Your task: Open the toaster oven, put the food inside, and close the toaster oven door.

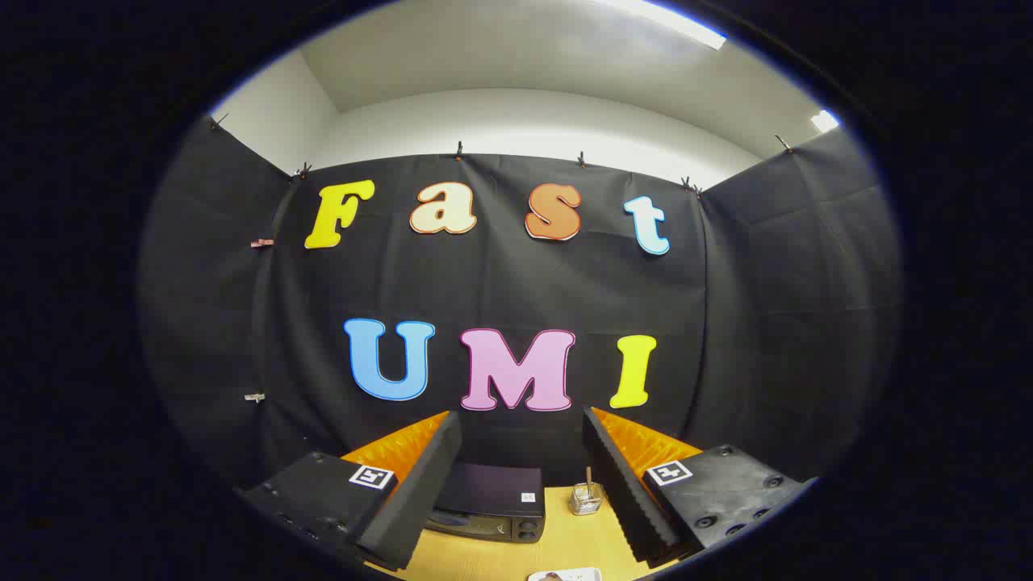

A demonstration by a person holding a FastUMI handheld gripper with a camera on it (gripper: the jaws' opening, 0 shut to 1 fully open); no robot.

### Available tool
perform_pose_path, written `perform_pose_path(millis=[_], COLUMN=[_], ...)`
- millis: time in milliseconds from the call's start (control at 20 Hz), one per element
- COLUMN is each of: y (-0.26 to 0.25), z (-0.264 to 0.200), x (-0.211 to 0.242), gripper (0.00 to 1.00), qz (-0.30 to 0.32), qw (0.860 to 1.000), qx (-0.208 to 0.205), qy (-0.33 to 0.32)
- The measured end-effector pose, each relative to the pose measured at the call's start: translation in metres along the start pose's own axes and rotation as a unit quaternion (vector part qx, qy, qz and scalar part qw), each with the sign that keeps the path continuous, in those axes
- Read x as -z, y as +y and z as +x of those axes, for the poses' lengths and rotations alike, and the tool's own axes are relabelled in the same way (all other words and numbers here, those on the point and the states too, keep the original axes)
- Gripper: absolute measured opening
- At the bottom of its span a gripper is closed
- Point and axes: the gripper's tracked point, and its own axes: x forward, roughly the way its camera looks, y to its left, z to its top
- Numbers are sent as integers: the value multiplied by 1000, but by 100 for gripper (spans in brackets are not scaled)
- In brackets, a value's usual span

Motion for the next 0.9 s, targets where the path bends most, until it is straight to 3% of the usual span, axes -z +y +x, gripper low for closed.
perform_pose_path(millis=[900], y=[-7], z=[-3], x=[9], gripper=[97], qz=[1], qw=[1000], qx=[-2], qy=[10])
